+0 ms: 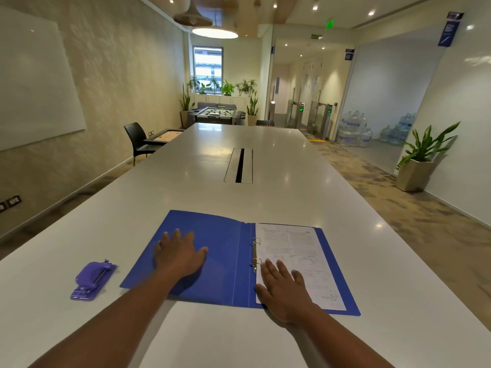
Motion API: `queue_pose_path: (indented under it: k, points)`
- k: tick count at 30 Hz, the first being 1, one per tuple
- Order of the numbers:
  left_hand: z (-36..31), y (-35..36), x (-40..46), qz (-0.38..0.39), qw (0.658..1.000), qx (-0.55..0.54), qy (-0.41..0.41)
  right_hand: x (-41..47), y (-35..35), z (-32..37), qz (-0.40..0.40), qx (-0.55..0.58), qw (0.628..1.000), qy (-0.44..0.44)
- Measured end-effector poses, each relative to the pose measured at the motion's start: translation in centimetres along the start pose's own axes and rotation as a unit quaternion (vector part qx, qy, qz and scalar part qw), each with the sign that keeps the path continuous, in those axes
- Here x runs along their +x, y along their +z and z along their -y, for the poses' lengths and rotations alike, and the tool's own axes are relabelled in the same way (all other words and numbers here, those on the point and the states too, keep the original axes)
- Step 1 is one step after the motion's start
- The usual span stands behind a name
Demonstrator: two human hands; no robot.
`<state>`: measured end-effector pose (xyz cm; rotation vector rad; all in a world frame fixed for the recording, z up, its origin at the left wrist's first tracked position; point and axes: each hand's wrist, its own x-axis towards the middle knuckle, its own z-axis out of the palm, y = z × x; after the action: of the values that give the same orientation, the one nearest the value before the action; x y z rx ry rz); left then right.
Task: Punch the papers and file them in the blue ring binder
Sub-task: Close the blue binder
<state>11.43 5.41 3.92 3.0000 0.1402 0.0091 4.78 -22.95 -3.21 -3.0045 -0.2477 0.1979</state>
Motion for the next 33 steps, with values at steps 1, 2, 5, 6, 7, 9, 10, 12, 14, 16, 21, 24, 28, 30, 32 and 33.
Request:
queue_pose_path:
  k: [1,2,5,6,7,9,10,12,14,16,21,24,28,30,32,33]
  points:
    - [0.8,-0.4,0.1,0.010,1.000,-0.001,-0.023,0.0,0.2,-0.1,0.002,0.002,1.000,0.001]
    - [1.6,-0.8,0.2,0.020,0.999,-0.009,-0.045,0.0,0.4,-0.2,0.000,0.002,1.000,0.001]
    - [3.6,-1.5,0.2,0.046,0.993,-0.038,-0.097,-0.1,0.8,-0.2,-0.011,0.003,1.000,0.002]
    - [4.1,-1.6,0.2,0.050,0.991,-0.048,-0.112,-0.1,0.9,-0.3,-0.014,0.001,1.000,0.003]
    - [4.5,-1.6,0.2,0.053,0.989,-0.061,-0.124,-0.1,0.9,-0.3,-0.015,-0.001,1.000,0.003]
    - [5.0,-2.0,0.2,0.055,0.985,-0.092,-0.138,-0.1,1.0,-0.4,-0.016,-0.003,1.000,0.006]
    - [5.1,-2.5,0.2,0.054,0.983,-0.103,-0.139,-0.1,1.0,-0.4,-0.016,-0.004,1.000,0.006]
    - [5.2,-3.7,0.2,0.042,0.985,-0.097,-0.135,0.0,0.9,-0.4,-0.015,0.001,1.000,0.008]
    - [4.9,-5.5,0.3,0.023,0.989,-0.080,-0.125,0.1,0.7,-0.4,-0.013,0.010,1.000,0.008]
    - [4.5,-7.7,0.5,0.014,0.991,-0.084,-0.102,0.2,0.2,-0.4,-0.014,0.015,1.000,0.005]
    - [2.9,-12.5,1.2,-0.023,0.991,-0.127,-0.035,0.4,-1.4,0.1,-0.031,0.018,0.999,0.001]
    - [1.3,-14.1,1.2,-0.045,0.986,-0.160,-0.013,0.3,-1.6,0.3,-0.036,0.026,0.999,-0.001]
    - [-0.7,-15.6,1.1,-0.058,0.959,-0.274,0.050,0.0,-1.5,0.2,-0.023,0.040,0.999,0.001]
    - [-1.8,-16.3,0.6,-0.013,0.928,-0.362,0.094,-0.3,-1.5,0.3,-0.033,0.047,0.998,0.009]
    - [-3.2,-16.8,-0.3,0.028,0.895,-0.423,0.140,-0.7,-1.8,0.5,-0.063,0.073,0.995,0.018]
    - [-4.0,-16.8,-0.8,0.045,0.882,-0.441,0.159,-0.9,-2.1,0.6,-0.089,0.102,0.991,0.020]
